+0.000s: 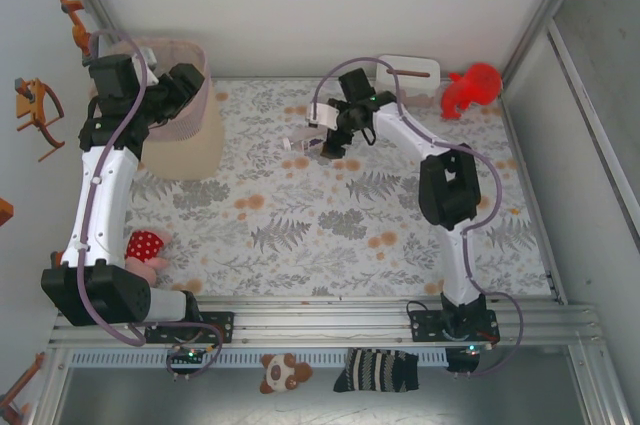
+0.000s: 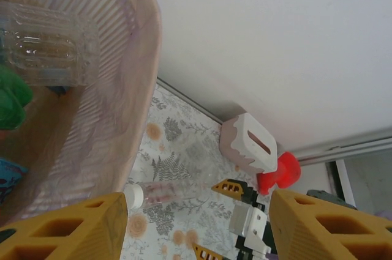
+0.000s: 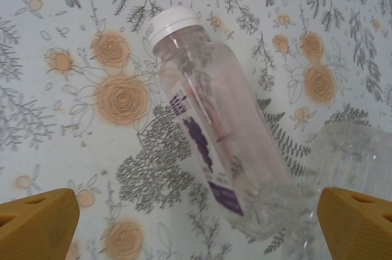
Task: Put the plastic bottles in the bin
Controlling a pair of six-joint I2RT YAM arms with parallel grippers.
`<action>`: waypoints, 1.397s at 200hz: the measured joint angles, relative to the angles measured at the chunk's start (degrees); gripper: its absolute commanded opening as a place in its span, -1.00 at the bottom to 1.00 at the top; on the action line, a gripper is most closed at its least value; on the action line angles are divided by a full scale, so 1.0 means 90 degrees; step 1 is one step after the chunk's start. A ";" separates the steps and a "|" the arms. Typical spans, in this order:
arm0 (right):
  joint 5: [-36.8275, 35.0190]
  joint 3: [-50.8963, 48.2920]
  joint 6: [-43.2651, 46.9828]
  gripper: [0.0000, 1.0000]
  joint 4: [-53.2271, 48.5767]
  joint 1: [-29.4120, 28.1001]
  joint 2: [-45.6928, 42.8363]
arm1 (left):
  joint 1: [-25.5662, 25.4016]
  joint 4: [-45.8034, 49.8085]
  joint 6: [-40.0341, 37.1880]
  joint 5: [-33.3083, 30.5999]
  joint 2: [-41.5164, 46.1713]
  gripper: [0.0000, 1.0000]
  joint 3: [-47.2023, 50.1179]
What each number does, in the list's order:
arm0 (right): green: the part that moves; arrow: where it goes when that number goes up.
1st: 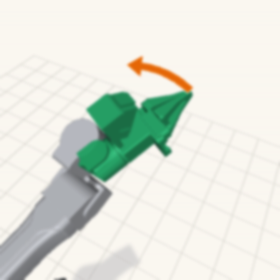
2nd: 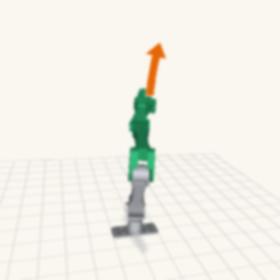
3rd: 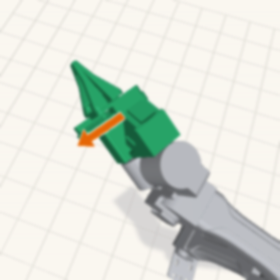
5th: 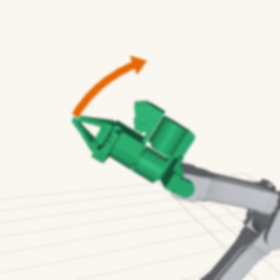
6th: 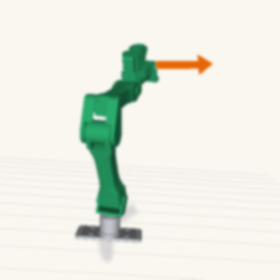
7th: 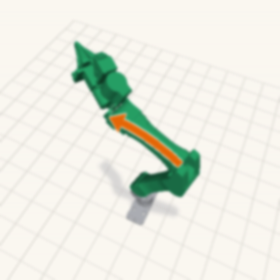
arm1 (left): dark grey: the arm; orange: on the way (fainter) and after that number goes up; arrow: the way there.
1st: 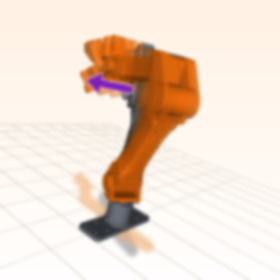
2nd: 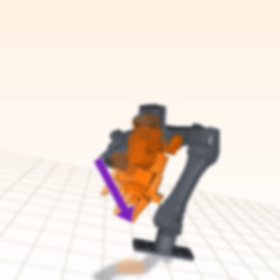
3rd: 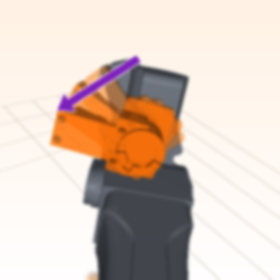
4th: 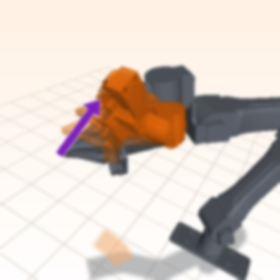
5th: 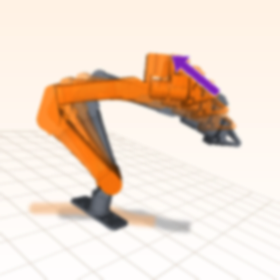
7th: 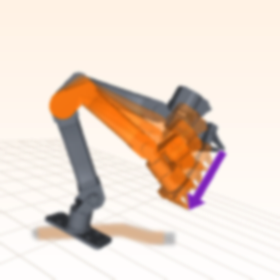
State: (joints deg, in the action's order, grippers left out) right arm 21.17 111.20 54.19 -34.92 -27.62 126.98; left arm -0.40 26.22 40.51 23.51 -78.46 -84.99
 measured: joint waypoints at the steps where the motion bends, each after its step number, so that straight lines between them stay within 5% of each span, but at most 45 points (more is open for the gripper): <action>1: 0.0000 0.0027 0.0012 0.96 0.0002 0.0000 0.0027 | 0.0000 0.0005 0.0002 0.0005 0.0000 0.23 0.0000; 108: 0.0000 0.1892 0.0464 0.78 -0.0206 -0.0002 0.1768 | -0.0204 0.0262 -0.0019 0.0061 0.0000 0.22 0.0005; 182: -0.0075 0.1841 0.0357 0.43 -0.0945 -0.0007 0.1819 | -0.0253 0.0379 -0.0036 0.0032 0.0002 0.22 0.0005; 279: -0.0338 0.0350 -0.0423 -0.14 -0.1027 -0.0015 0.0857 | -0.0427 0.0364 -0.0034 0.0005 0.0068 0.22 0.0119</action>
State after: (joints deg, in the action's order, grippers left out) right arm 18.13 114.34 50.39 -44.16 -27.75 134.69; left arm -4.25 29.50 40.21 23.55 -77.84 -83.92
